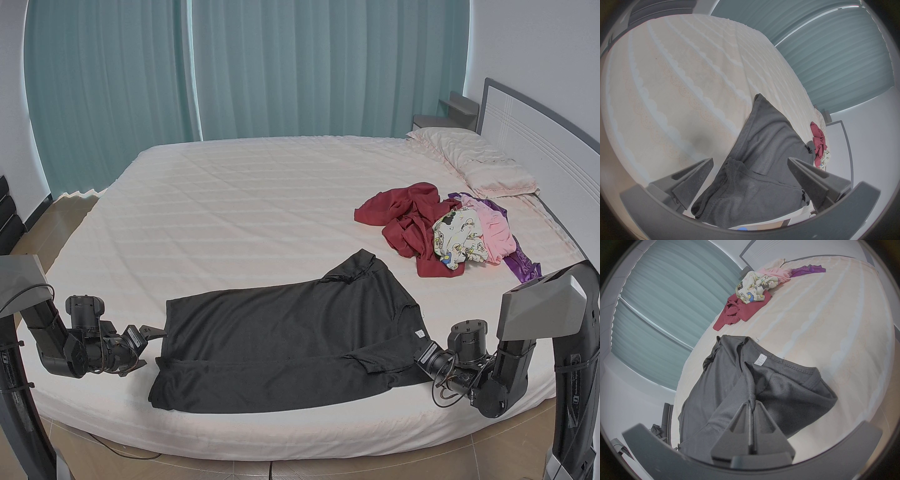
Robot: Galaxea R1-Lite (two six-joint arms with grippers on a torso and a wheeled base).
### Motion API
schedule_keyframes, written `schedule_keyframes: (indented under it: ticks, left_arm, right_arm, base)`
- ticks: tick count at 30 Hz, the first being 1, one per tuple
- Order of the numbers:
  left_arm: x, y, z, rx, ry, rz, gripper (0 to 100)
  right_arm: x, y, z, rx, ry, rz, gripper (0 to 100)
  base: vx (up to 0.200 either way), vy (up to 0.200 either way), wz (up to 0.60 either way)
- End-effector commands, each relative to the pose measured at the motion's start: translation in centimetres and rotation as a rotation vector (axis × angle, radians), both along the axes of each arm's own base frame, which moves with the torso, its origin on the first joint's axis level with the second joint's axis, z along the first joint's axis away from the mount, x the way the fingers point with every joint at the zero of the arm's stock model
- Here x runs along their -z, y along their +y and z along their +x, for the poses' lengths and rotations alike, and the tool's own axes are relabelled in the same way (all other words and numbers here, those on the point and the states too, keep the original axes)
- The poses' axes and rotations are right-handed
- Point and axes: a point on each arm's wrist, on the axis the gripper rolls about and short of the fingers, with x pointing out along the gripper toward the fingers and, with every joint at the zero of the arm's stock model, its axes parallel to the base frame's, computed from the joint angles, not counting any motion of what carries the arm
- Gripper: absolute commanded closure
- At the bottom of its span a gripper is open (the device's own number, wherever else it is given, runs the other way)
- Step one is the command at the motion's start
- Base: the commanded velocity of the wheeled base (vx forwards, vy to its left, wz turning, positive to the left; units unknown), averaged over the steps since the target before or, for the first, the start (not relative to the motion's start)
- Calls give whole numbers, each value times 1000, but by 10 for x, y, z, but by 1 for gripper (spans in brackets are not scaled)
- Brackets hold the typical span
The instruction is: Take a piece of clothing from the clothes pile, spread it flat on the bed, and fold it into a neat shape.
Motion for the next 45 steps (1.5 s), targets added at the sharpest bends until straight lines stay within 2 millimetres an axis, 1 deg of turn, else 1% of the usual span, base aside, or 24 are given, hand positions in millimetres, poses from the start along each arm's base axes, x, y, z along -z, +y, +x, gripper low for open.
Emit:
schedule_keyframes:
  ticks: [1, 6, 9, 12, 15, 18, 20, 23, 31, 35, 40, 41, 43, 45]
  left_arm:
    - [1, 0, 0, 0, 3, 0, 0]
    - [2, 0, 0, -8, 6, 11, 0]
    - [3, 0, 1, -8, 4, 17, 0]
    - [2, 0, 2, -10, -12, 18, 0]
    - [3, 0, 2, -10, -15, 18, 0]
    - [4, 0, 1, -11, -15, 19, 0]
    - [4, 0, 1, -10, -15, 18, 0]
    - [4, 0, 1, -10, -16, 19, 0]
    - [4, 0, 1, -11, -15, 19, 0]
    - [4, 0, 1, -11, -16, 20, 0]
    - [4, 0, 1, -11, -16, 20, 0]
    - [4, 0, 1, -12, -16, 18, 0]
    - [4, 0, 1, -11, -16, 17, 0]
    - [4, 0, 1, -12, -14, 18, 0]
  right_arm:
    - [-18, -1, -7, -16, -26, 14, 100]
    - [-33, 3, -17, -49, -39, 28, 100]
    - [-36, 2, -21, -65, -33, 34, 100]
    - [-43, 1, -23, -74, -43, 45, 100]
    - [-44, 1, -27, -84, -6, 38, 100]
    - [-49, 0, -31, -88, 25, 28, 100]
    - [-49, -1, -32, -87, 36, 23, 100]
    - [-45, -2, -32, -88, 62, 11, 100]
    - [-53, 1, -35, -133, 69, 30, 100]
    - [-53, 1, -36, -138, 73, 32, 100]
    - [-48, -4, -37, -133, 114, 5, 100]
    - [-46, -4, -38, -135, 128, -4, 0]
    - [-43, -5, -38, -141, 141, -14, 0]
    - [-32, -6, -39, -162, 191, -62, 0]
  base:
    - [0, 0, 0]
    - [0, 0, 0]
    - [0, 0, 0]
    - [0, 0, 0]
    - [0, 0, 0]
    - [0, 0, 0]
    - [0, 0, 0]
    - [0, 0, 0]
    - [0, 0, 0]
    - [0, 0, 0]
    - [0, 0, 0]
    - [0, 0, 0]
    - [0, 0, 0]
    - [0, 0, 0]
